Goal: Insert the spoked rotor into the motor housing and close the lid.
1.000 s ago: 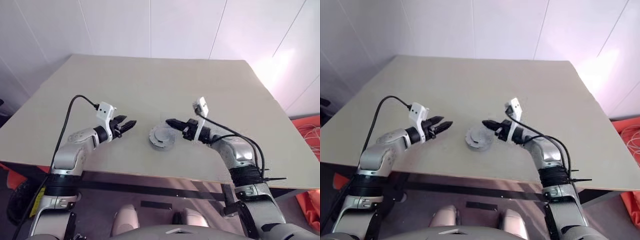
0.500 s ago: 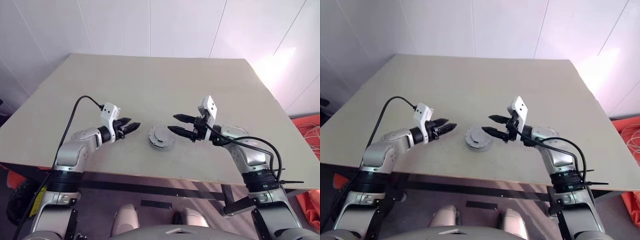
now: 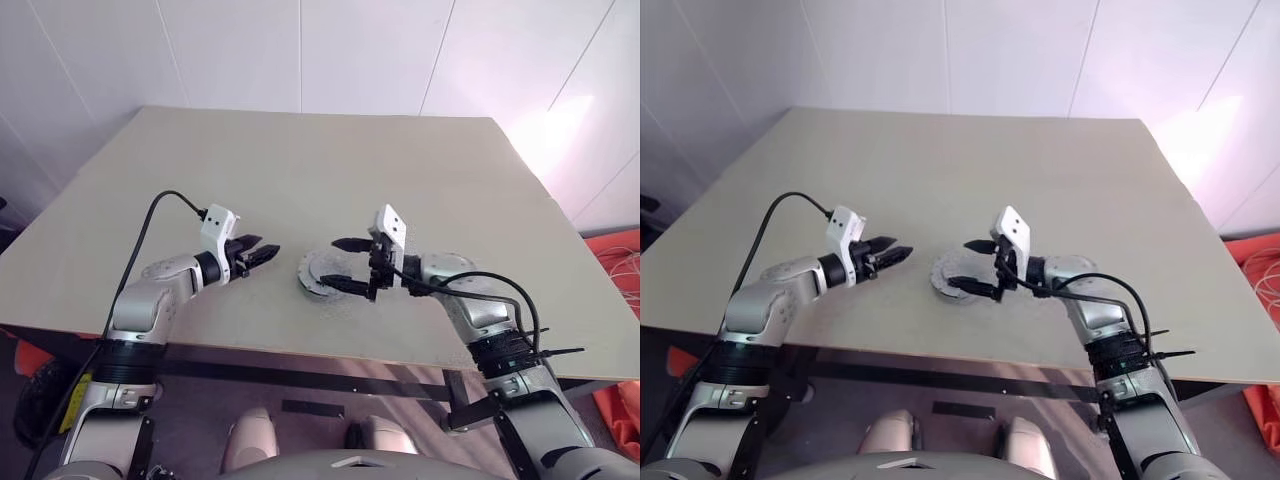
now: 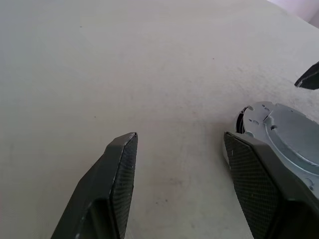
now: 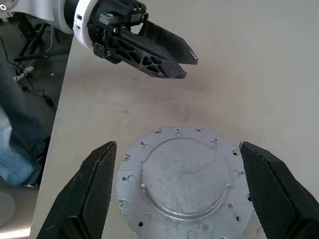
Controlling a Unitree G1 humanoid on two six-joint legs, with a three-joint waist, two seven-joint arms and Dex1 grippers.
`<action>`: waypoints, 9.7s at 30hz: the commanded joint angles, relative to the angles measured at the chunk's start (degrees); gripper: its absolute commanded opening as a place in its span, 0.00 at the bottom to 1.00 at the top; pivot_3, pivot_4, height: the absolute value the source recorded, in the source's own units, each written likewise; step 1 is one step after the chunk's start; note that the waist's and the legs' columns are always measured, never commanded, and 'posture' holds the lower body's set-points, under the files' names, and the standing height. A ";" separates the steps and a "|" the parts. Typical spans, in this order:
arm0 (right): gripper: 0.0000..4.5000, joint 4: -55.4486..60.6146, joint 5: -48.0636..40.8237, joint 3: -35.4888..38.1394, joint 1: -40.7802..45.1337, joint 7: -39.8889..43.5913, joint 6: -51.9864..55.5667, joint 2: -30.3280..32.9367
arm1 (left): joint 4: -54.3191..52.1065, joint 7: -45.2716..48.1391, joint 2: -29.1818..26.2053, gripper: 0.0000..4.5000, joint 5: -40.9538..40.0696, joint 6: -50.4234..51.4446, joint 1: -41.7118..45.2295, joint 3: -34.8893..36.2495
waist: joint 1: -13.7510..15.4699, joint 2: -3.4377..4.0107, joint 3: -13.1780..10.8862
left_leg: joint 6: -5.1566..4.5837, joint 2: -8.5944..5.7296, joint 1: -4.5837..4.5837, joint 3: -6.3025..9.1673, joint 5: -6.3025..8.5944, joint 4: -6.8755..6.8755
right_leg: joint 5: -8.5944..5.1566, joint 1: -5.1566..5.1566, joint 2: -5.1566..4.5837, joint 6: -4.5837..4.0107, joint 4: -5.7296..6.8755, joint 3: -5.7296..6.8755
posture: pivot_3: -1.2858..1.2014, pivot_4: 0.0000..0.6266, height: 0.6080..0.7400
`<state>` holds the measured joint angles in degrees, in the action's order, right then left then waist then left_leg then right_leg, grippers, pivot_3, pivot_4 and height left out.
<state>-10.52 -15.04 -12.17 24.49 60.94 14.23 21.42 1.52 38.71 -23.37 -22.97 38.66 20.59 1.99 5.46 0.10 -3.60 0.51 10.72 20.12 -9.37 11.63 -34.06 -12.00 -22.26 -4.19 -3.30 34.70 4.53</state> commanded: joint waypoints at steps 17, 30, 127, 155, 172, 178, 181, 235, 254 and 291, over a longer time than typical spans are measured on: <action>0.99 -9.24 3.54 0.05 3.98 -1.52 -5.67 -5.21 | -2.94 -0.49 -0.75 0.66 -0.72 0.09 0.18 1.01 | -0.08 0.00 0.00 | 0.00 0.01 0.01 0.00 0.00 0.01 | 0.01 -0.01 0.00 -0.02 0.01 0.00 | 0.52 0.00 1.00; 0.91 -10.65 4.89 0.35 2.54 -1.69 -8.47 -4.76 | -3.08 -0.91 -1.01 0.66 -0.62 -0.12 -0.05 1.46 | -0.11 0.00 0.00 | 0.00 0.01 -0.02 0.00 0.00 0.00 | 0.01 0.01 0.00 -0.01 0.01 0.00 | 0.52 0.00 1.00; 0.69 -28.41 11.93 -3.95 1.57 2.65 -14.05 2.47 | -4.99 -3.06 -0.24 0.66 -2.87 1.00 -0.29 1.58 | 0.03 0.41 0.74 | -0.13 -0.46 -1.07 0.06 0.08 1.04 | -0.23 1.87 -0.18 0.41 -1.62 -0.11 | 0.52 0.00 1.00; 0.69 -42.40 15.68 -7.68 3.50 -4.47 -25.09 3.10 | -4.15 -7.70 6.80 0.66 -6.59 8.64 4.10 1.53 | 1.89 -0.20 1.81 | 0.23 -1.73 -2.29 0.73 1.31 1.26 | -6.54 1.94 0.06 1.69 1.84 -3.13 | 0.52 0.00 1.00; 0.69 -26.95 11.28 -5.82 3.03 -1.03 -9.85 3.58 | -1.95 -10.33 11.11 0.66 -12.25 16.11 7.73 4.56 | -0.36 -1.03 1.81 | -0.29 -1.92 -2.01 0.70 1.52 1.74 | -4.08 3.29 -0.01 1.55 -1.12 -3.04 | 0.52 0.00 1.00; 0.69 -16.11 11.00 -5.24 2.40 -0.71 -0.10 4.40 | 3.41 -10.85 13.33 0.66 -14.72 19.79 11.02 6.47 | -0.45 -0.37 1.71 | -0.32 -1.63 -1.58 0.73 1.43 1.95 | -3.43 2.94 0.25 1.11 -0.83 -2.89 | 0.52 0.00 1.00; 0.69 -12.62 11.11 -5.42 1.81 -0.55 2.60 4.76 | 5.75 -11.07 13.85 0.66 -15.57 21.60 12.32 7.13 | -1.00 -0.41 1.70 | -0.41 -1.52 -0.82 0.74 1.30 1.80 | -3.34 2.29 0.41 1.16 -0.84 -2.87 | 0.52 0.00 1.00; 0.69 -12.48 11.43 -5.68 0.96 -3.22 1.50 4.50 | 26.17 -21.04 19.58 0.00 -15.59 40.38 23.15 12.56 | -1.33 -0.41 1.37 | -0.83 -1.47 -0.95 0.80 1.58 1.07 | -3.32 3.01 0.09 0.93 -0.87 -2.42 | 0.52 0.00 1.00; 0.69 -13.23 10.88 -5.54 1.49 -2.31 0.45 4.57 | 24.89 -18.95 19.55 0.00 -16.13 42.04 22.81 11.85 | -1.37 -0.36 1.33 | -0.75 -1.48 -0.99 0.80 1.62 1.09 | -3.32 3.05 0.06 0.93 -0.90 -2.40 | 0.52 0.00 1.00; 0.99 0.53 -13.29 15.87 9.77 -9.19 23.33 0.76 | 26.86 -17.29 19.16 0.00 -14.75 40.77 23.84 11.53 | -0.92 -0.03 0.66 | -0.90 -1.50 0.06 0.81 1.54 0.84 | -3.28 1.81 0.00 0.91 -0.59 -2.27 | 0.52 0.00 1.00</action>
<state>-9.75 -26.97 1.63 32.50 53.87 35.47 22.14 27.42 22.06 -3.61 -39.29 79.32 44.26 14.22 4.54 0.07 -2.94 -0.37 9.22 20.18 -8.57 13.16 -33.23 -15.28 -20.45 -4.20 -2.39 34.14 2.25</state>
